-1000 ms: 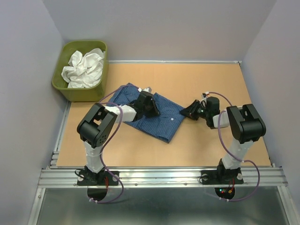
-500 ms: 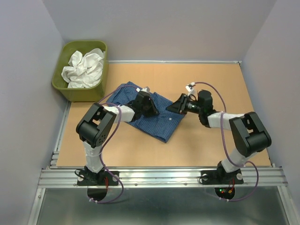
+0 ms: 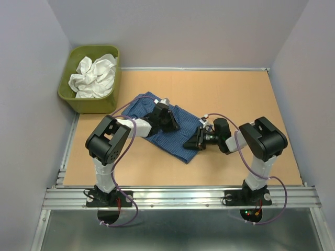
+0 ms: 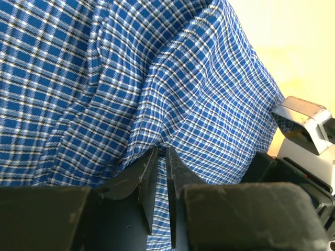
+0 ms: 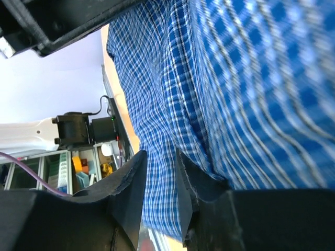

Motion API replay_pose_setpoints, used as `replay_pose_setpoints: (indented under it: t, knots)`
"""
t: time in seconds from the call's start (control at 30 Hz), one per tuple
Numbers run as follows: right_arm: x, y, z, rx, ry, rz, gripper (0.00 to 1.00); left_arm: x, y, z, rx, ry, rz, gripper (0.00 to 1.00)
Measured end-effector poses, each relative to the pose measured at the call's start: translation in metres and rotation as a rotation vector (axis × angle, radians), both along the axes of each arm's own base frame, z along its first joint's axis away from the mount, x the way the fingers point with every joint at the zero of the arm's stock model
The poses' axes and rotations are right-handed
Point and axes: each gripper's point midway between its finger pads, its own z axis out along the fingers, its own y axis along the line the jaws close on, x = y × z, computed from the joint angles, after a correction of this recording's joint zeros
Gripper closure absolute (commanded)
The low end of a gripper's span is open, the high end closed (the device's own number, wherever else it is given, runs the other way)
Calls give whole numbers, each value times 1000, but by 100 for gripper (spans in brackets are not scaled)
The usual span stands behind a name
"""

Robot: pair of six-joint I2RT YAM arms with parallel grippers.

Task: Fold and stack the long sleeve shirts
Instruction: Fold the shirt

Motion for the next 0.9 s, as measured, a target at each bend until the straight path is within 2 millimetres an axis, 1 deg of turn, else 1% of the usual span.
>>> replay_pose_setpoints:
  t: [0.07,0.17,0.23,0.33,0.4,0.47,0.53,0.6,0.67,0.7,0.8,0.9]
  knots:
    - [-2,-4,3,0,-1,-4,65,-1,-1,0,-5,4,-3,76]
    - [-6,-8,11,-12,3,0,65,-1,0,0,-9,3,0,76]
    - [-10,-9,22,-16,-6,12,65,0,0,0,-10,1,4,76]
    - [-11,-4,38,-8,-32,44,65,1,1,0,-11,0,7,76]
    - [-12,2,44,-2,-50,70,65,1,1,0,-12,0,9,76]
    - [-18,9,48,8,-60,112,65,1,1,0,-12,1,10,76]
    - [-27,14,44,9,-51,150,65,1,1,0,-12,1,11,76]
    - [-37,16,35,5,-20,188,65,2,1,0,-11,-1,14,76]
    - [-47,15,23,-5,21,225,65,3,2,0,-9,-2,20,76]
    - [-52,14,13,-16,52,241,66,3,2,0,-9,-2,22,76]
    - [-65,7,-6,-44,90,265,68,3,2,0,-10,-1,27,76]
    - [-68,3,-10,-43,74,279,68,4,2,0,-10,0,29,76]
